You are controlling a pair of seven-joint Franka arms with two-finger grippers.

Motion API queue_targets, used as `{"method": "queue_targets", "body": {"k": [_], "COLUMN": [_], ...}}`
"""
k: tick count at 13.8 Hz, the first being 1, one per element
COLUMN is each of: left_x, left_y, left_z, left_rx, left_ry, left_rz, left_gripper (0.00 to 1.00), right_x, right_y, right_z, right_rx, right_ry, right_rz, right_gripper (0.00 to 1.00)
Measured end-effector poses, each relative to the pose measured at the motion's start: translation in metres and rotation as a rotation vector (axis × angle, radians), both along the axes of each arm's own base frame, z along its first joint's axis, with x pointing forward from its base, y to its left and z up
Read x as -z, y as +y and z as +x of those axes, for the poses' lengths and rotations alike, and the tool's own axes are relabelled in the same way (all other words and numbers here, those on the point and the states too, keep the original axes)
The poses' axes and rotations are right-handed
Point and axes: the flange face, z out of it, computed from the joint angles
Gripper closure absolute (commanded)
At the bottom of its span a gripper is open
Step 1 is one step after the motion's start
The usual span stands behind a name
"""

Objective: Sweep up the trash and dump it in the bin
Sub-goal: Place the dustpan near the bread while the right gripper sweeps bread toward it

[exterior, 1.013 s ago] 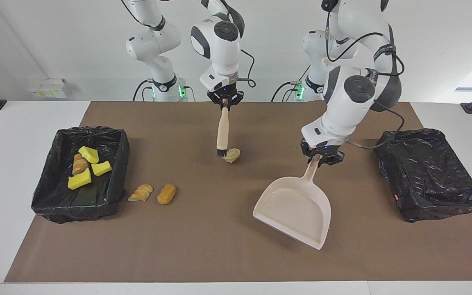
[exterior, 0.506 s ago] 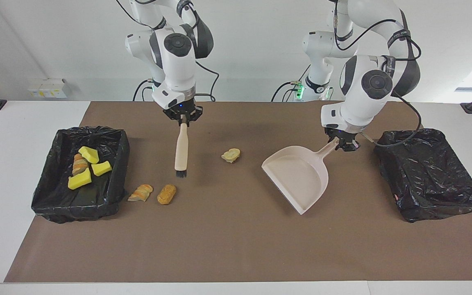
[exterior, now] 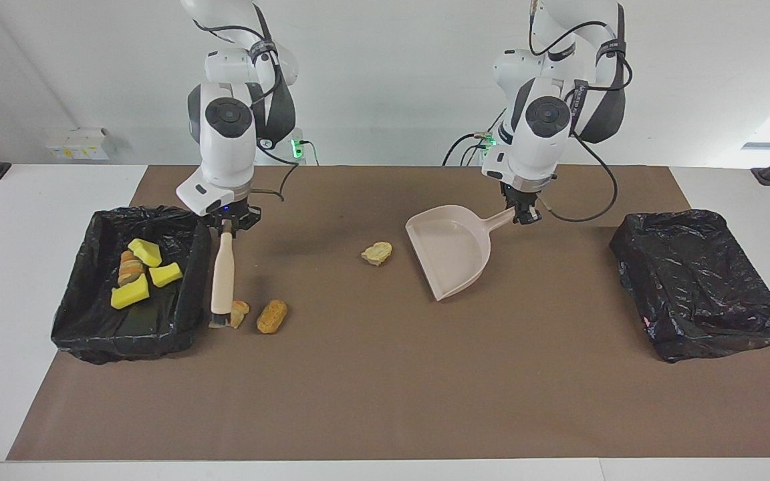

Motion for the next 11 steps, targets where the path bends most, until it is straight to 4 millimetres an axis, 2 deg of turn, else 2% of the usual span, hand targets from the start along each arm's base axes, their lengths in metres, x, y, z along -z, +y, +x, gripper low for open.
{"method": "queue_targets", "body": {"k": [3,5,7,9,11], "left_x": [0.014,0.016,0.015,0.014,0.014], "left_y": [-0.006,-0.01,-0.013,-0.02,-0.028], "left_z": [-0.01,-0.013,-0.014,-0.017,-0.021], "left_rx": [-0.057,-0.084,-0.11,-0.141,-0.164], "left_ry": [-0.024,-0.037,-0.046,-0.063,-0.071], "left_rz": [0.007,0.008,0.011,0.012,0.016], "left_gripper": [1.0,1.0,1.0,1.0,1.0], "right_x": [0.035,0.053,0.063,0.066,0.068], "right_y": [-0.011,-0.008,-0.001,0.013,0.045], "right_z": [0.013,0.017,0.02,0.019,0.014], "right_rx": [-0.024,-0.041,-0.057,-0.076,-0.08], "right_ry": [0.01,0.015,0.017,0.023,0.032], "right_rz": [-0.018,-0.019,-0.013,-0.001,0.061], "right_gripper": [1.0,1.0,1.0,1.0,1.0]}}
